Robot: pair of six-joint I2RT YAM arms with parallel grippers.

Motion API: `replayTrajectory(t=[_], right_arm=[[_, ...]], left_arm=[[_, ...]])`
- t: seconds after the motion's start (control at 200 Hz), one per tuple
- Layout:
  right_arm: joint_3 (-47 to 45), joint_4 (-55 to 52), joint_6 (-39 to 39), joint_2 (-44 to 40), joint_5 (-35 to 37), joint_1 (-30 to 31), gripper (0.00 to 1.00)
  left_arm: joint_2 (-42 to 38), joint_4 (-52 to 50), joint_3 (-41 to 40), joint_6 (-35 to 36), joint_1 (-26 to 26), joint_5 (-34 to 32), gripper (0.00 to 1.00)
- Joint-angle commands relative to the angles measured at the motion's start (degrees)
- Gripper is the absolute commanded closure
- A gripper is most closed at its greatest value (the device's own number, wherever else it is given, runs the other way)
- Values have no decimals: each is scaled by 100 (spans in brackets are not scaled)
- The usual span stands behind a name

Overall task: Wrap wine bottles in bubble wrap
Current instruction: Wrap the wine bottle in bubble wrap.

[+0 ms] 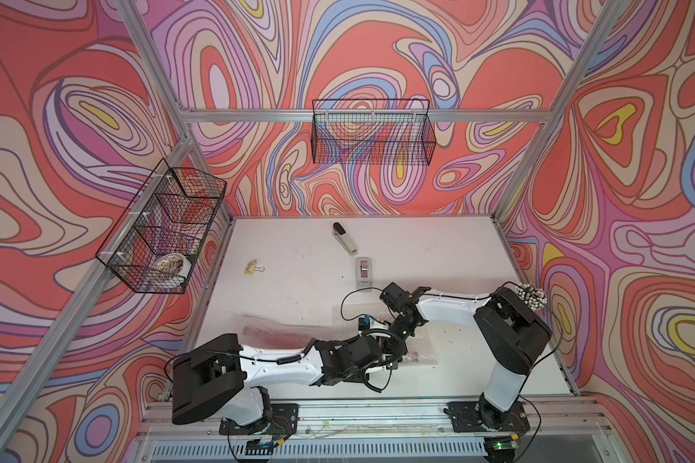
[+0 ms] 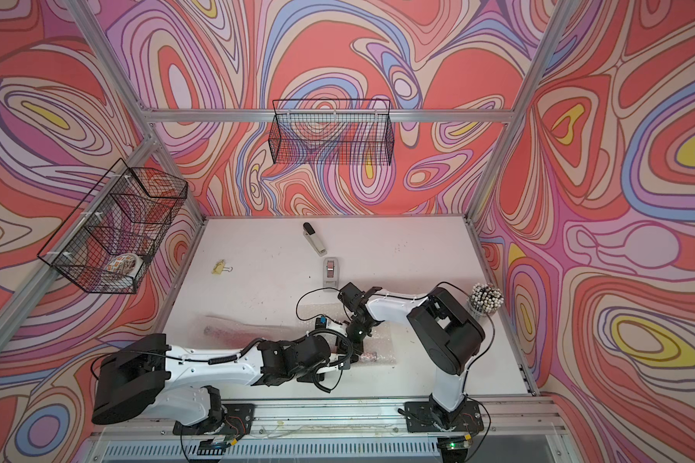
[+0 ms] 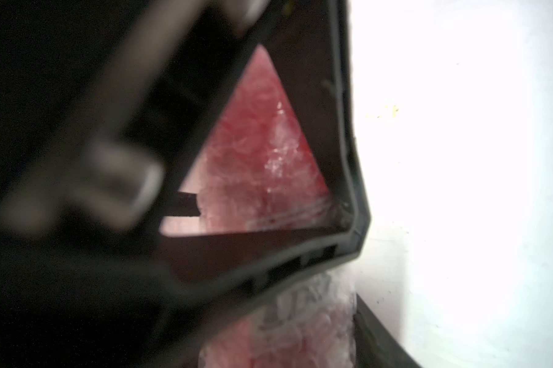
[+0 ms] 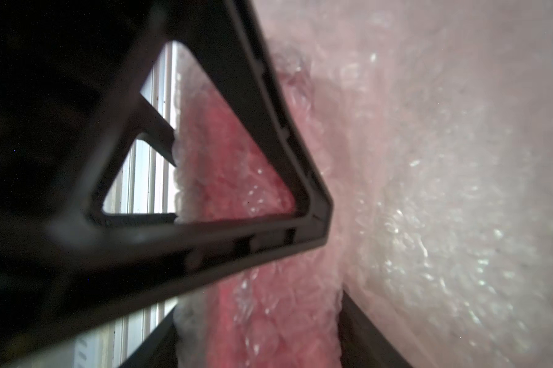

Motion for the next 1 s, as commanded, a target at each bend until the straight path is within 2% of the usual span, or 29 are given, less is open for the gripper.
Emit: replayTrajectory(t=[0.0, 0.19, 0.501, 0.746, 0.871, 0.996], right_arm=[[-60, -355, 41, -116, 473, -57, 28], [-77, -419, 85, -841, 558, -313, 21], [-423, -443, 131, -1850, 966, -690, 16], [-417, -428, 83, -1861, 1090, -750, 15], [-428, -626, 61, -2213, 1729, -918, 15], [-704, -717, -17, -3056, 2639, -1082, 14]], left_arm=[[209, -524, 238, -139, 185, 355, 47], [322, -833, 456, -182, 463, 709, 49], [579, -1235, 764, -196, 687, 1129, 50], [417, -1298, 703, -280, 688, 1280, 44], [393, -1345, 708, -246, 691, 1393, 42], [458, -1550, 830, -164, 840, 1739, 42]])
